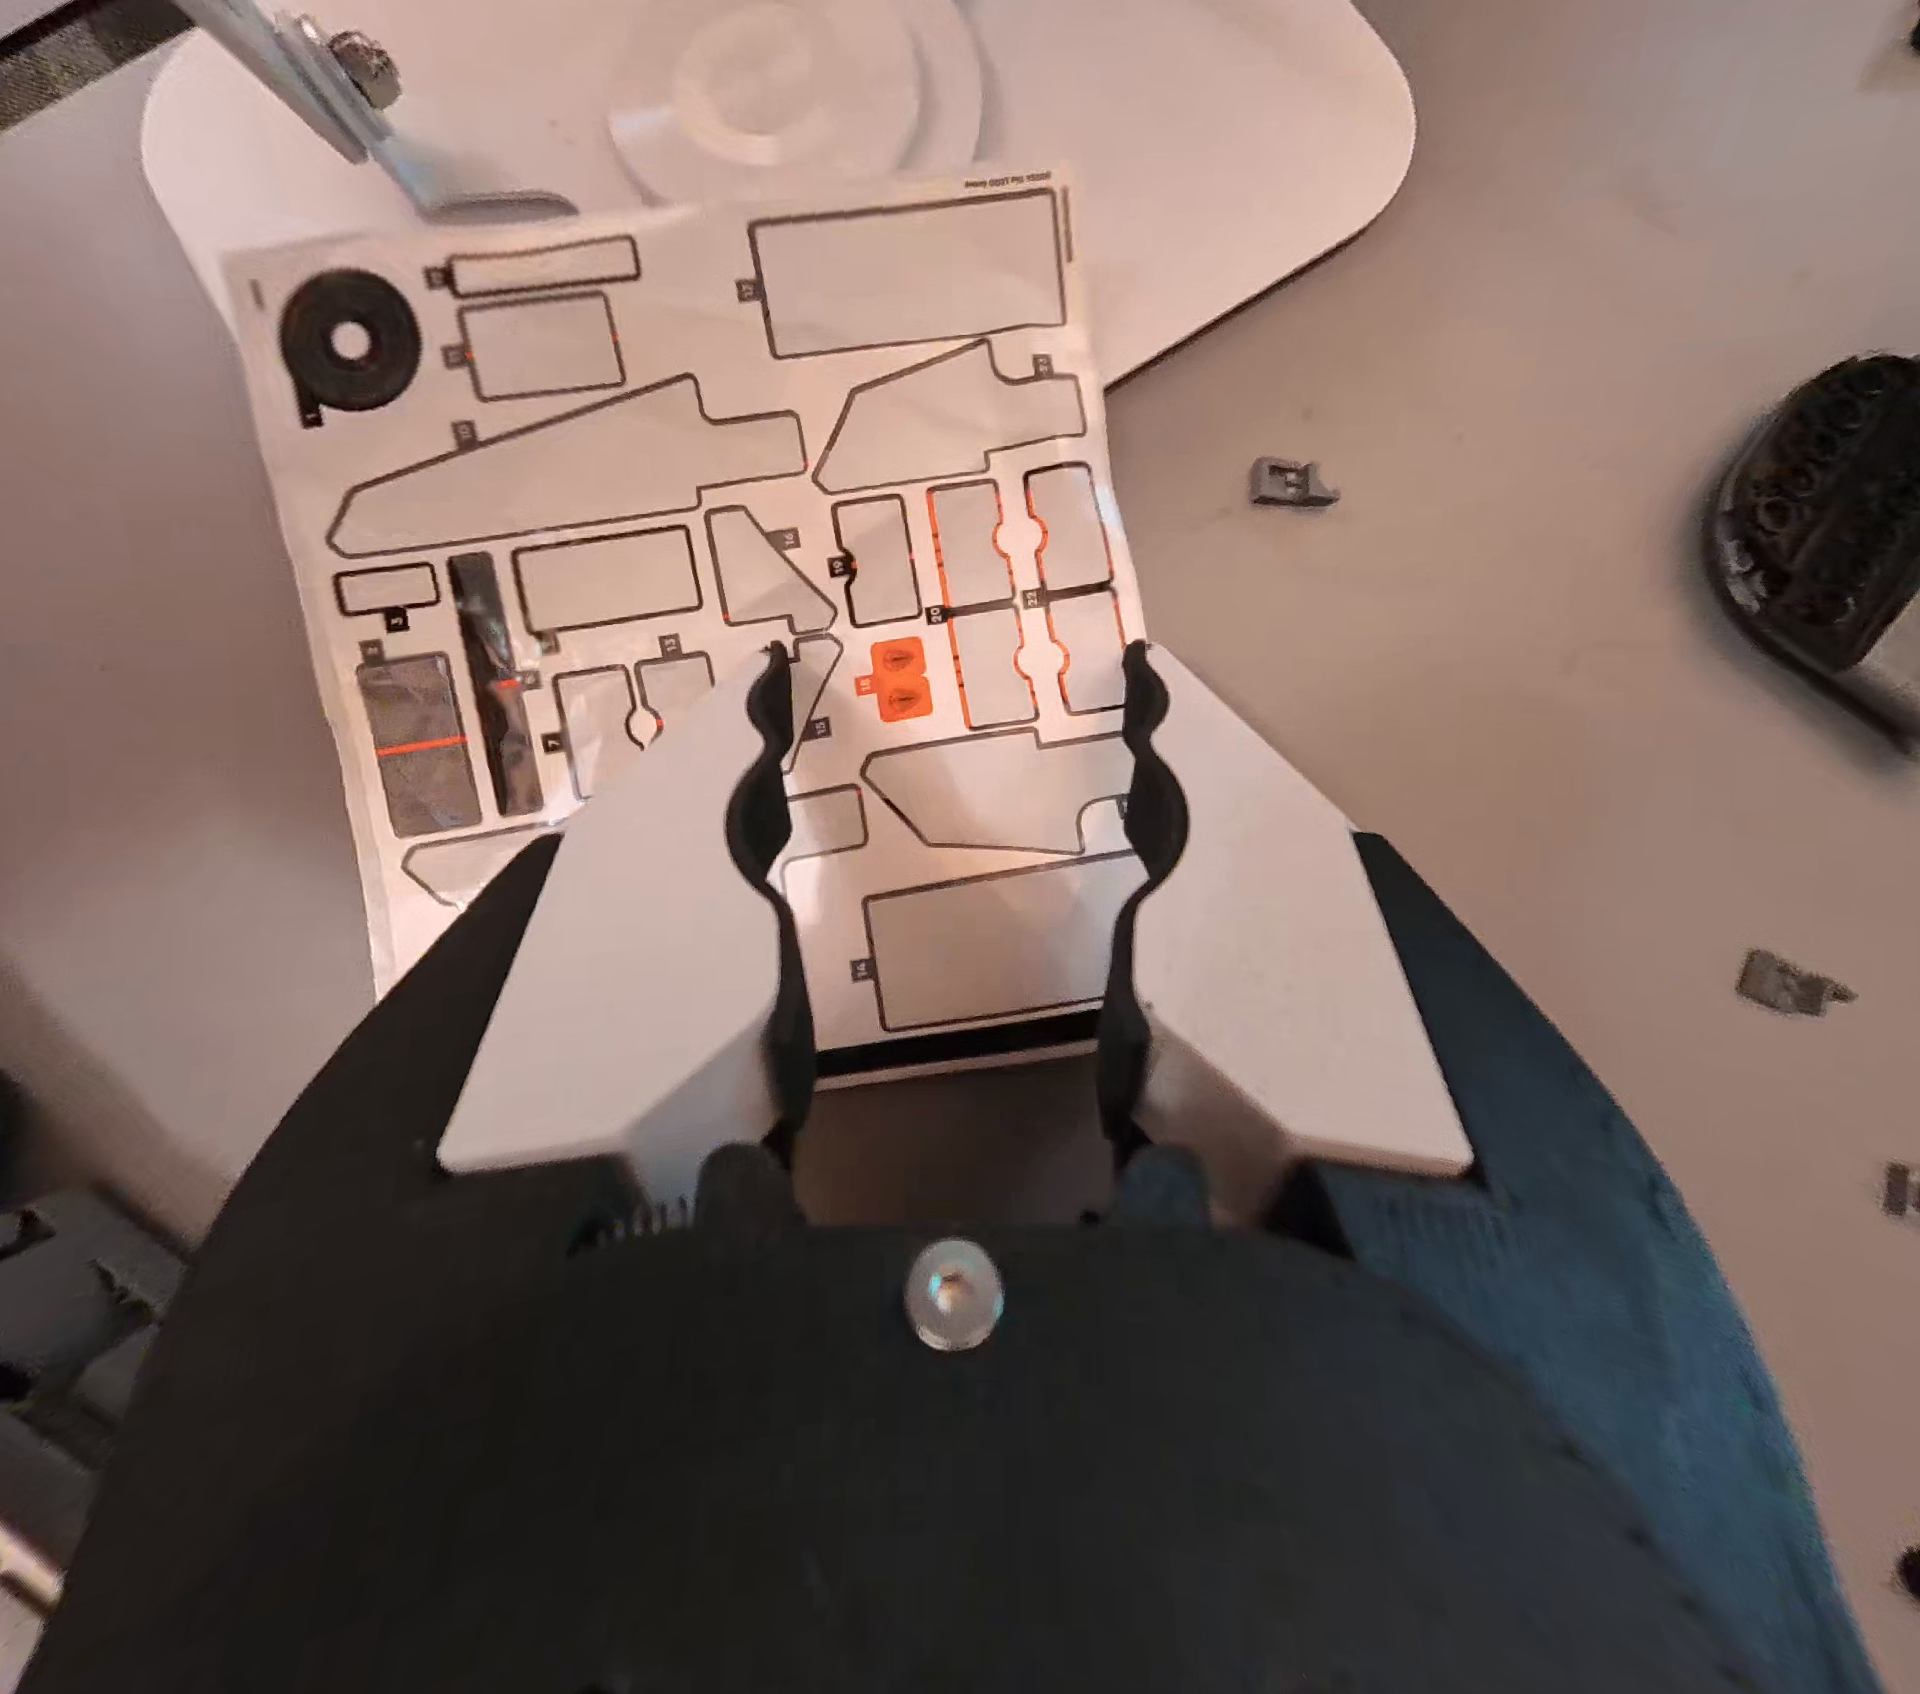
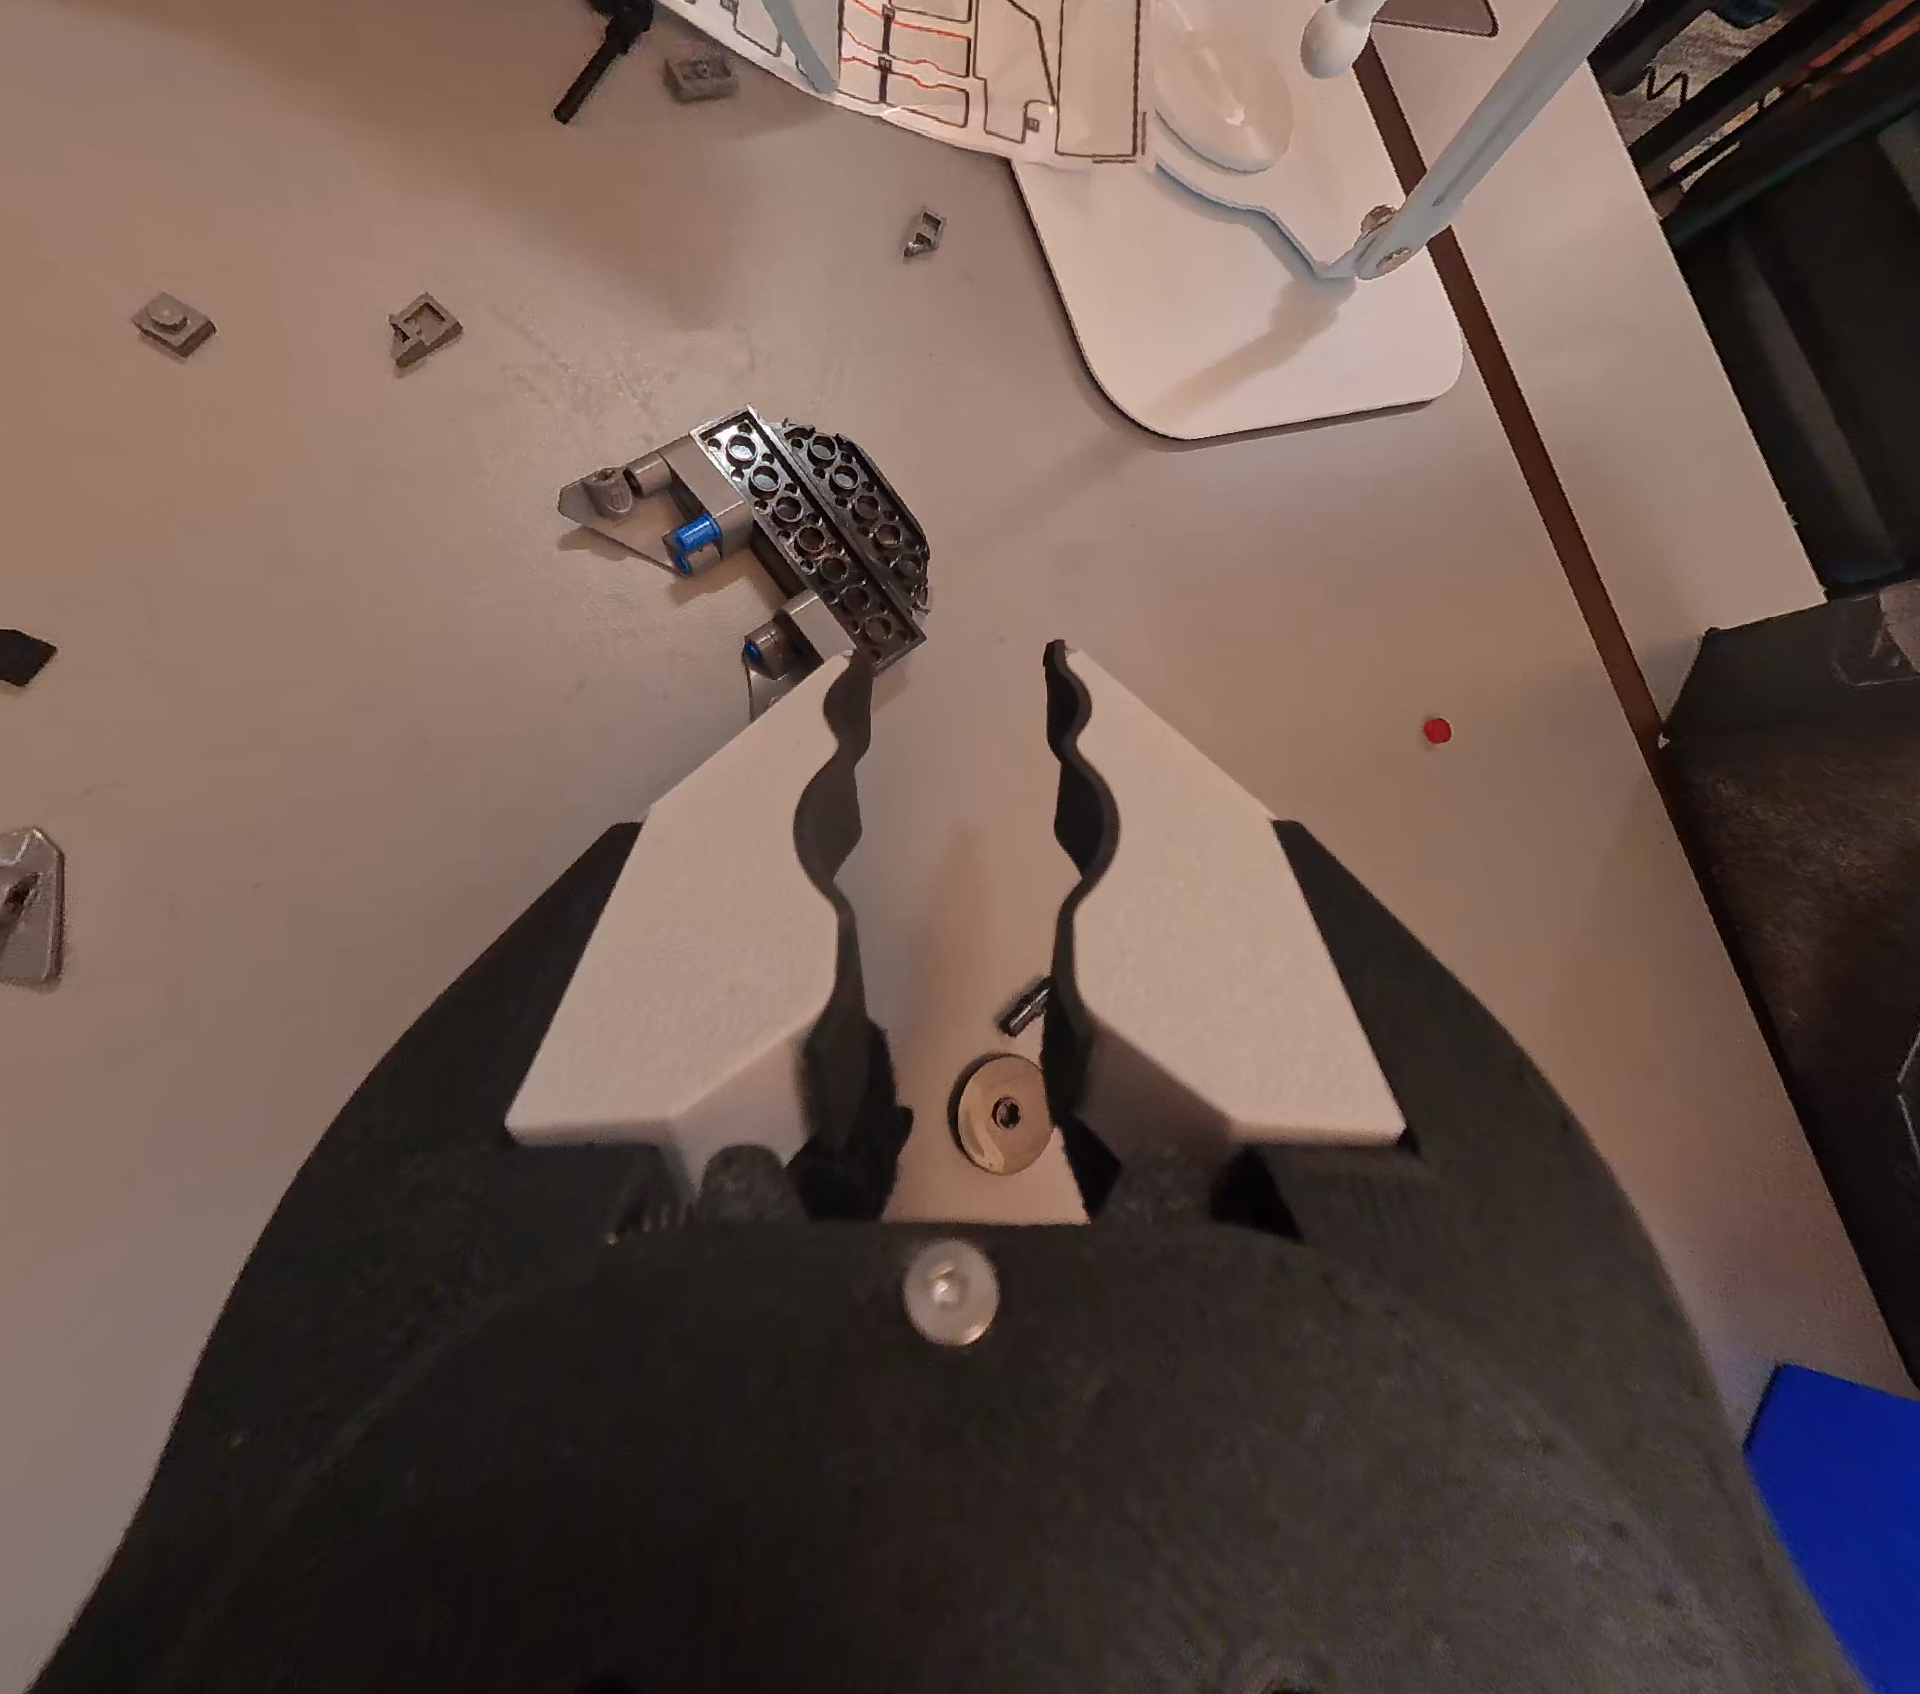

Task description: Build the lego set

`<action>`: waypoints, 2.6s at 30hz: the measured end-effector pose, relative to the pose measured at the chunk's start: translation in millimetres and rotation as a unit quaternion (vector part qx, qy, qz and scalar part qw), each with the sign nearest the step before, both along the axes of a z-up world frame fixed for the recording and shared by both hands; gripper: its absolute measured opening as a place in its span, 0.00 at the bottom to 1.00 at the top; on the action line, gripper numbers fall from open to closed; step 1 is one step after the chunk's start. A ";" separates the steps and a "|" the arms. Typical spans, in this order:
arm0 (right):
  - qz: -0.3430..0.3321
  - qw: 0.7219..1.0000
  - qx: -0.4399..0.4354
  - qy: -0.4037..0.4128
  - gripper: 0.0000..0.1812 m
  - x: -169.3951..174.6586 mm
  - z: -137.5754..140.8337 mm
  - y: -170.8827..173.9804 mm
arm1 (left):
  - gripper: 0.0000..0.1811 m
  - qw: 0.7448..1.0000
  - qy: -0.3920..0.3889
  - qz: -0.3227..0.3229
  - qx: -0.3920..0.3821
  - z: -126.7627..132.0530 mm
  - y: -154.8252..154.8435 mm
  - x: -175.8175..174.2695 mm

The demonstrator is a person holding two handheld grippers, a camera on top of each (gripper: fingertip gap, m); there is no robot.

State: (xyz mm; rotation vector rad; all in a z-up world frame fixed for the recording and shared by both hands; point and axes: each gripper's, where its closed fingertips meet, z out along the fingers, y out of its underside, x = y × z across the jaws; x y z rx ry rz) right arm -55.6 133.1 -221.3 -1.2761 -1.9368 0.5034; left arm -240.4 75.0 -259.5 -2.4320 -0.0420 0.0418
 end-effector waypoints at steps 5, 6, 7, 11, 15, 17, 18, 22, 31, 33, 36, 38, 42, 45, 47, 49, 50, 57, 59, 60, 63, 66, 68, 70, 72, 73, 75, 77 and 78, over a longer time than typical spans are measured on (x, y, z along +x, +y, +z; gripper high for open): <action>0.001 1.000 0.000 -0.002 0.18 -0.3 -1.5 -0.4 | 0.34 1.000 0.002 -0.005 0.009 0.0 6.2 5.3; 0.001 1.000 0.000 -0.002 0.18 -0.4 -1.7 -0.5 | 0.30 1.000 0.004 -0.003 0.011 0.5 6.8 3.8; 0.001 1.000 0.000 -0.003 0.18 -0.5 -1.9 -0.6 | 0.24 1.000 0.007 0.000 0.012 1.0 7.1 1.7; 0.000 1.000 -0.001 -0.001 0.18 -0.5 -1.3 -0.2 | 0.16 1.000 0.014 -0.001 0.013 1.4 7.7 0.7; 0.000 1.000 -0.001 -0.001 0.18 -0.6 -1.6 -0.4 | 0.07 0.999 0.032 0.001 0.012 1.4 7.8 -3.1; 0.000 1.000 -0.001 -0.001 0.18 -0.5 -1.5 -0.4 | 0.02 0.999 0.036 -0.003 0.012 1.6 7.0 -2.9; 0.000 1.000 -0.001 0.000 0.18 -0.5 -1.0 -0.1 | 0.03 0.999 0.030 -0.006 0.012 1.8 6.2 -1.2; -0.001 1.000 -0.003 0.004 0.18 -0.3 1.2 0.4 | 0.21 1.000 0.012 -0.016 0.014 14.8 -3.6 2.1; 0.003 1.000 -0.001 0.002 0.18 -0.8 0.4 -1.5 | 0.34 0.997 -0.002 -0.051 -0.050 0.0 -24.7 17.9; 0.002 1.000 -0.001 0.003 0.18 -0.7 0.7 -1.1 | 0.34 0.998 0.001 -0.053 -0.046 -0.1 -20.8 21.2; 0.001 1.000 -0.002 0.002 0.18 -0.5 0.4 -0.5 | 0.28 0.997 0.003 -0.056 -0.044 0.5 -19.8 22.8; 0.001 1.000 -0.002 0.003 0.18 -0.5 0.5 -0.1 | 0.23 0.998 0.004 -0.051 -0.040 0.8 -19.3 20.2; 0.001 1.000 -0.001 0.004 0.18 -0.5 1.8 -0.1 | 0.17 0.998 0.008 -0.055 -0.037 1.1 -18.3 21.1; 0.000 1.000 -0.001 0.006 0.18 -0.3 2.9 0.3 | 0.14 0.998 0.008 -0.052 -0.034 1.3 -17.3 21.1; -0.001 1.000 -0.001 0.007 0.18 -0.1 3.6 1.1 | 0.11 0.998 0.007 -0.052 -0.032 1.5 -17.6 20.9; -0.001 1.000 0.000 0.008 0.18 0.3 4.2 1.5 | 0.05 0.998 0.015 -0.050 -0.029 2.8 -17.4 18.2; -0.001 1.000 0.000 0.008 0.18 0.3 4.6 1.5 | 0.03 0.998 0.018 -0.050 -0.028 3.2 -17.1 17.6; -0.002 1.000 0.000 0.010 0.18 0.3 5.4 1.7 | 0.00 0.998 0.020 -0.042 0.033 30.1 -10.7 13.3; -0.001 1.000 0.000 0.011 0.18 0.2 5.6 1.5 | 0.00 0.998 0.019 -0.040 0.053 39.1 -10.6 10.8; -0.001 1.000 0.000 0.011 0.18 0.1 5.8 1.5 | 0.00 0.997 0.017 -0.041 0.060 42.1 -11.3 10.0; -0.001 1.000 -0.001 0.013 0.18 -0.2 5.7 1.8 | 0.00 0.996 0.019 -0.047 0.078 55.0 -14.8 9.8; -0.001 1.000 -0.001 0.014 0.18 -0.6 6.1 1.6 | 0.00 0.994 0.048 -0.048 0.091 74.5 -22.0 8.8; -0.001 1.000 -0.001 0.017 0.18 -0.4 7.2 2.1 | 0.00 0.991 0.071 -0.046 0.100 91.8 -30.3 7.7; -0.002 1.000 -0.002 0.020 0.18 -0.3 8.3 2.3 | 0.00 0.989 0.094 -0.039 0.104 110.0 -42.4 2.3; -0.002 1.000 -0.003 0.020 0.18 0.3 8.2 3.0 | 0.00 0.988 0.116 -0.028 0.096 126.3 -60.4 -8.1; -0.002 1.000 -0.003 0.020 0.18 0.6 8.1 3.3 | 0.00 0.987 0.131 -0.019 0.088 133.6 -71.3 -16.6; -0.002 1.000 -0.004 0.021 0.18 1.0 8.5 3.0 | 0.00 0.985 0.158 0.006 0.066 145.9 -97.5 -40.8; 0.000 1.000 -0.004 0.021 0.18 0.7 8.6 2.0 | 0.00 0.984 0.163 0.033 0.059 159.1 -122.9 -67.8; 0.000 1.000 -0.004 0.021 0.18 0.6 8.2 1.6 | 0.00 0.982 0.174 0.058 0.044 163.4 -138.0 -87.3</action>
